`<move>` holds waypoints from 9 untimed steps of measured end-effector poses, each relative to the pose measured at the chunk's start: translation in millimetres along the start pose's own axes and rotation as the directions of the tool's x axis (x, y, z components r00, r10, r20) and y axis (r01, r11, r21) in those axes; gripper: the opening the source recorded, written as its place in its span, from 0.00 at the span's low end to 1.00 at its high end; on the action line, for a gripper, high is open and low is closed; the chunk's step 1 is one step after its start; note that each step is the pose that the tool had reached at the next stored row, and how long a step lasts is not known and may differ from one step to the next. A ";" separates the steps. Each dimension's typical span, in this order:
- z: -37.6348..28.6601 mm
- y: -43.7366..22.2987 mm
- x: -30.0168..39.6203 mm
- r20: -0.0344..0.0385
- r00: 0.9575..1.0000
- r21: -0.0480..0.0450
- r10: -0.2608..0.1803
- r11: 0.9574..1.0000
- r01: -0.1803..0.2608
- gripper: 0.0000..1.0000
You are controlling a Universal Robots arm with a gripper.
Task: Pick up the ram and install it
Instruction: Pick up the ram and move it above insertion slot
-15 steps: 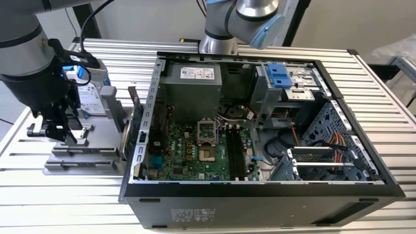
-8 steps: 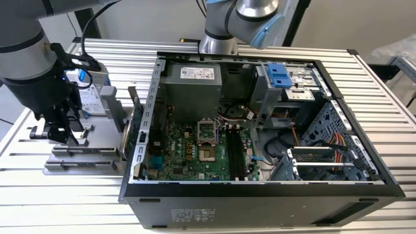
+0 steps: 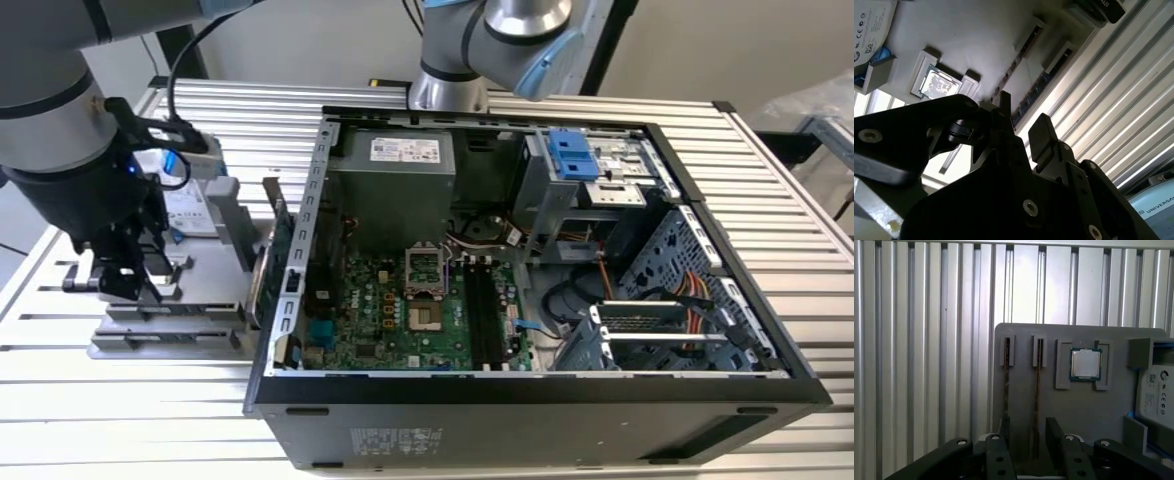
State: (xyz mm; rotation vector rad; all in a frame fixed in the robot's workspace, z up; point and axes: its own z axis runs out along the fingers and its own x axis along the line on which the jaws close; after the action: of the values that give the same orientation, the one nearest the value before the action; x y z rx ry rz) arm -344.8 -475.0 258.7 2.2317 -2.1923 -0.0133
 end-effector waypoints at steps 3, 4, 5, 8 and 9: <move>2.2 0.1 1.6 0.000 1.000 0.000 -0.001 1.000 0.001 1.00; 3.0 0.2 2.0 0.000 1.000 0.000 -0.002 1.000 0.002 1.00; 3.9 0.3 2.3 0.000 1.000 0.000 -0.002 1.000 0.002 1.00; 6.9 0.3 3.3 0.000 1.000 0.000 -0.004 1.000 0.004 1.00; 7.7 0.3 3.5 0.000 1.000 0.000 -0.004 1.000 0.004 1.00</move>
State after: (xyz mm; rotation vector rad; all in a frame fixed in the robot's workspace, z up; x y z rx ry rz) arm -345.2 -478.5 251.0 2.2358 -2.1882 -0.0132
